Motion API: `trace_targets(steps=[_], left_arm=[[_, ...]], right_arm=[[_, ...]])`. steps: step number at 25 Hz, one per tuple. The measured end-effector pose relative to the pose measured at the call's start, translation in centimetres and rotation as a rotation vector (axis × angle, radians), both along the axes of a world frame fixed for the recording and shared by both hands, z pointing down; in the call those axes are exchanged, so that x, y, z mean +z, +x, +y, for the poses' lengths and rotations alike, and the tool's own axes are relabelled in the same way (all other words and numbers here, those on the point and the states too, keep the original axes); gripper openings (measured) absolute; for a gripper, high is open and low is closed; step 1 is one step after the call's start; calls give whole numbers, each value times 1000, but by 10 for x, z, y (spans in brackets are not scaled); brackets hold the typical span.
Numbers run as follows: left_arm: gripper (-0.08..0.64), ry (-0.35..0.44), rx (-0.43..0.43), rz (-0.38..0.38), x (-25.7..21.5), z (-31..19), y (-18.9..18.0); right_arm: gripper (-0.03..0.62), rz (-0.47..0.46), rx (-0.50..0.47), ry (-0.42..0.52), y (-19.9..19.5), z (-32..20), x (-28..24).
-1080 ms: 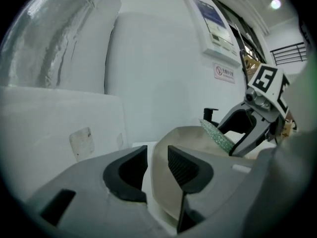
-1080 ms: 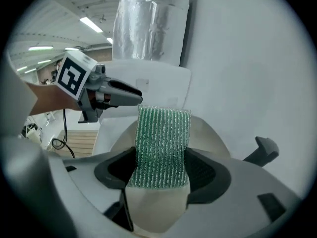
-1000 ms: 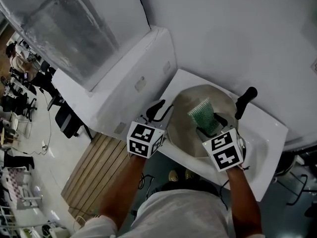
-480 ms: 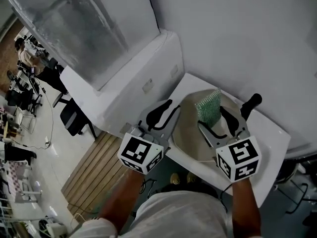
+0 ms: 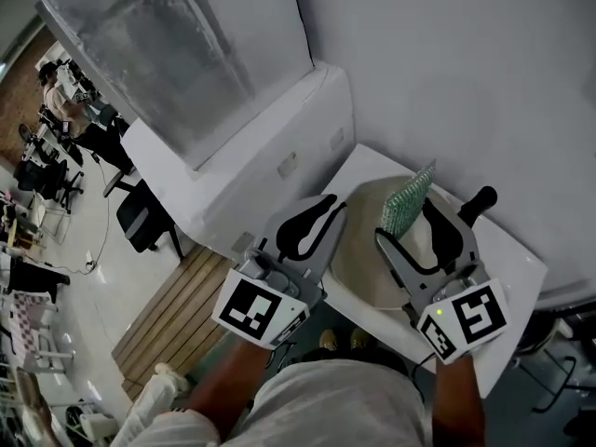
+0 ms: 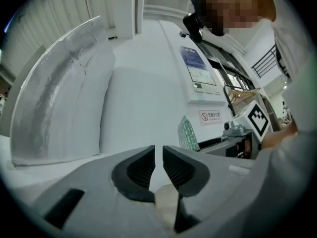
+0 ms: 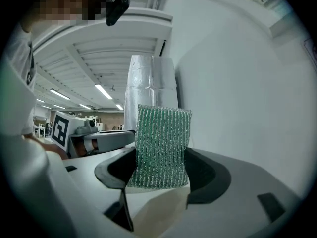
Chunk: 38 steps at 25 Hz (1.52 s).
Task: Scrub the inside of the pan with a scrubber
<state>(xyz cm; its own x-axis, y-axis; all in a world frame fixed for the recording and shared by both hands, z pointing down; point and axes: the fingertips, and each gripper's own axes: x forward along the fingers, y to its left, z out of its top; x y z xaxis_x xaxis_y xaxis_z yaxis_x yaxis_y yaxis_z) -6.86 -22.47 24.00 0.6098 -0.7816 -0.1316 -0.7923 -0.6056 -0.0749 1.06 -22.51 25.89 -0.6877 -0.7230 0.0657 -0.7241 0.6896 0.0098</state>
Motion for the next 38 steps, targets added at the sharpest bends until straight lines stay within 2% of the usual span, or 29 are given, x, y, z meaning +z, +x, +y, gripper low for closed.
trace_targets(steps=[8, 14, 38], left_arm=[[34, 23, 3, 17, -13, 15, -1], [18, 36, 6, 34, -16, 19, -3], [17, 16, 20, 31, -8, 18, 0]], right_arm=[[304, -76, -27, 95, -5, 18, -23], [304, -103, -32, 123, -10, 23, -31], [304, -91, -31, 114, -13, 24, -22]])
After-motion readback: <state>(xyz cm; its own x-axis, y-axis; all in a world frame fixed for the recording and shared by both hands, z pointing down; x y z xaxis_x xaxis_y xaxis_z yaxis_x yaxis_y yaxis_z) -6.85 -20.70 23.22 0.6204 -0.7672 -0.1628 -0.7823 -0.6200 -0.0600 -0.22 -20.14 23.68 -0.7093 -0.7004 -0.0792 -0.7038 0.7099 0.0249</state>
